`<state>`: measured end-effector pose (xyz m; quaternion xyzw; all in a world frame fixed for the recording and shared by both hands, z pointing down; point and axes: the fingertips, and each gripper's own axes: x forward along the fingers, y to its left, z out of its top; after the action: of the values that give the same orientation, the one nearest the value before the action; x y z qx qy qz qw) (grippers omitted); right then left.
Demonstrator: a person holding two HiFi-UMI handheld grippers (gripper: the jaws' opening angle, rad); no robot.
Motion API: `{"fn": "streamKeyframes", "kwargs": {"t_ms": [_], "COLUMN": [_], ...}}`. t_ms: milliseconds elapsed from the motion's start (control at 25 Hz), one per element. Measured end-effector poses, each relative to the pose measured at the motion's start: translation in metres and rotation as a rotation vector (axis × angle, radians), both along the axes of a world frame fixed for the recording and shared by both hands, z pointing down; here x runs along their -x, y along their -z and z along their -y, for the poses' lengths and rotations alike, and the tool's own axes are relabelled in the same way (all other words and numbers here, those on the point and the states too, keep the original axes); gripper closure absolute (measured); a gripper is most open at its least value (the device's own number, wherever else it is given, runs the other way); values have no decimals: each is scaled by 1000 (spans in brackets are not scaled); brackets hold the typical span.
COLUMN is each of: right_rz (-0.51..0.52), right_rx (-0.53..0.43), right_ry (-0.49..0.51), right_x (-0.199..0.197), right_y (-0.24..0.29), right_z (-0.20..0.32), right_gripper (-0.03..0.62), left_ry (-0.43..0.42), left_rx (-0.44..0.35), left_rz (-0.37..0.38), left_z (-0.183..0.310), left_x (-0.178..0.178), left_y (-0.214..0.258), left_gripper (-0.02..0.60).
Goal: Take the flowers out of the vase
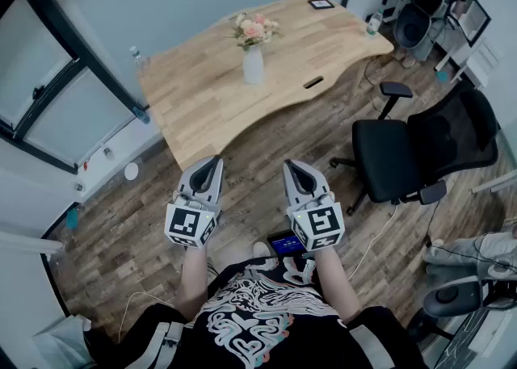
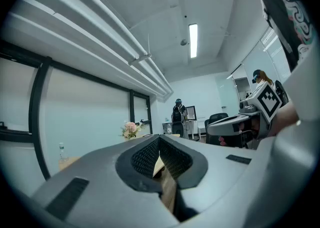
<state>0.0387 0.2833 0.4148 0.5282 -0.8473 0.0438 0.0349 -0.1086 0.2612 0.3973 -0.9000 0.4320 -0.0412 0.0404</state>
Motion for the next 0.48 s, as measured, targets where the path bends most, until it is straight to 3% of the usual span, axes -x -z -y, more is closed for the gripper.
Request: {"fn": "streamKeyframes", "kwargs": {"t_ms": [480], "right_rz": [16], "right_rx": [7], "right_ry": [-51], "right_x": [-5], "right_y": [0], "right_z": [-23], "right_gripper": [589], "left_ry": [-40], "left_rx": [9], "left_rz": [-16], "left_z": [-18], "left_x": [-2], "left_y": [-2], "left_gripper": [575]}}
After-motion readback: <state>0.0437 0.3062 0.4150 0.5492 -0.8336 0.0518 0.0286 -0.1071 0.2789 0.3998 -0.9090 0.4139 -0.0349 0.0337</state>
